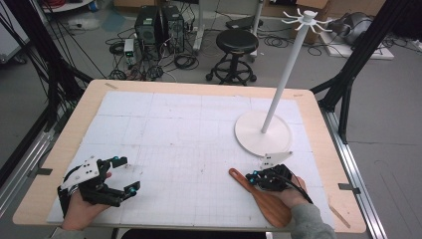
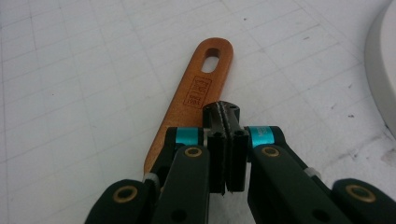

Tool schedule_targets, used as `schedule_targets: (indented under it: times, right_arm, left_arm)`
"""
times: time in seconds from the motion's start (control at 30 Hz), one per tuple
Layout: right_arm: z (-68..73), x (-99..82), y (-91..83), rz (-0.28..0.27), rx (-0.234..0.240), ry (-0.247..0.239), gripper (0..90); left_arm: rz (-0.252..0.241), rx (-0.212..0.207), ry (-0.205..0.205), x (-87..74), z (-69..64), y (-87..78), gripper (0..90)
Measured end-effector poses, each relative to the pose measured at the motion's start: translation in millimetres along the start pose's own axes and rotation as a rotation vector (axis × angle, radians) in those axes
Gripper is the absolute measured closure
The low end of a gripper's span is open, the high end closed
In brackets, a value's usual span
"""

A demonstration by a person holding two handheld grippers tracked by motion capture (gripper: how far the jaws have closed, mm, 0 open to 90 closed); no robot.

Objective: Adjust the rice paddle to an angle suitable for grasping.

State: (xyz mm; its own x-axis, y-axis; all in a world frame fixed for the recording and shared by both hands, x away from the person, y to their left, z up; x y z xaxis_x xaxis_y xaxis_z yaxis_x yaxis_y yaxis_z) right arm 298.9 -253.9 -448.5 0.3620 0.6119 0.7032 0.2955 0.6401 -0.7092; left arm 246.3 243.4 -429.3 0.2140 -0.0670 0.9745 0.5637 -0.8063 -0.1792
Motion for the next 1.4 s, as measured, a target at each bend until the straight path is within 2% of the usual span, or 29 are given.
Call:
schedule_targets:
  times: [0.2,0.57,0.8,1.07,1.27,1.4]
  right_arm:
    - [3.2,2.5,2.2,0.004,0.013,-0.012,89.9]
    - [17.9,13.2,10.6,0.035,0.053,-0.082,89.9]
    - [25.4,17.4,14.6,0.045,0.105,-0.114,89.8]
    - [27.4,17.8,15.0,0.044,0.105,-0.119,89.8]
    - [37.3,19.3,16.8,0.053,0.121,-0.162,89.8]
    - [37.5,19.5,16.6,0.054,0.125,-0.157,89.4]
  left_arm:
    - [0.004,0.000,0.005,-0.1,0.2,0.2,1.8]
    - [0.003,0.001,0.002,-0.2,0.2,-0.1,1.8]
    - [0.001,0.004,0.005,-0.1,0.5,-1.6,1.8]
    - [0.004,0.005,0.003,-0.6,0.4,-2.2,1.8]
    - [0.000,0.014,-0.002,-0.9,1.0,-4.0,1.8]
    - [0.002,0.013,-0.002,-1.2,0.8,-2.8,1.8]
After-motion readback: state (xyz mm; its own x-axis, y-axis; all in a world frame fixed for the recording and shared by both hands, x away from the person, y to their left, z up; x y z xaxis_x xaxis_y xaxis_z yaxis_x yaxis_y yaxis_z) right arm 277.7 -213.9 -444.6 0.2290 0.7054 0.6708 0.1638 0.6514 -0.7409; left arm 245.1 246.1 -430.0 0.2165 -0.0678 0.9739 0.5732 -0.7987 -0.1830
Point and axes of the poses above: each handheld gripper's, and its own axes: y roughly forward along the jaws, x roughly out of its top, z roughly to its left, the point moved 1 cm from there along y, roughly forward along the jaws
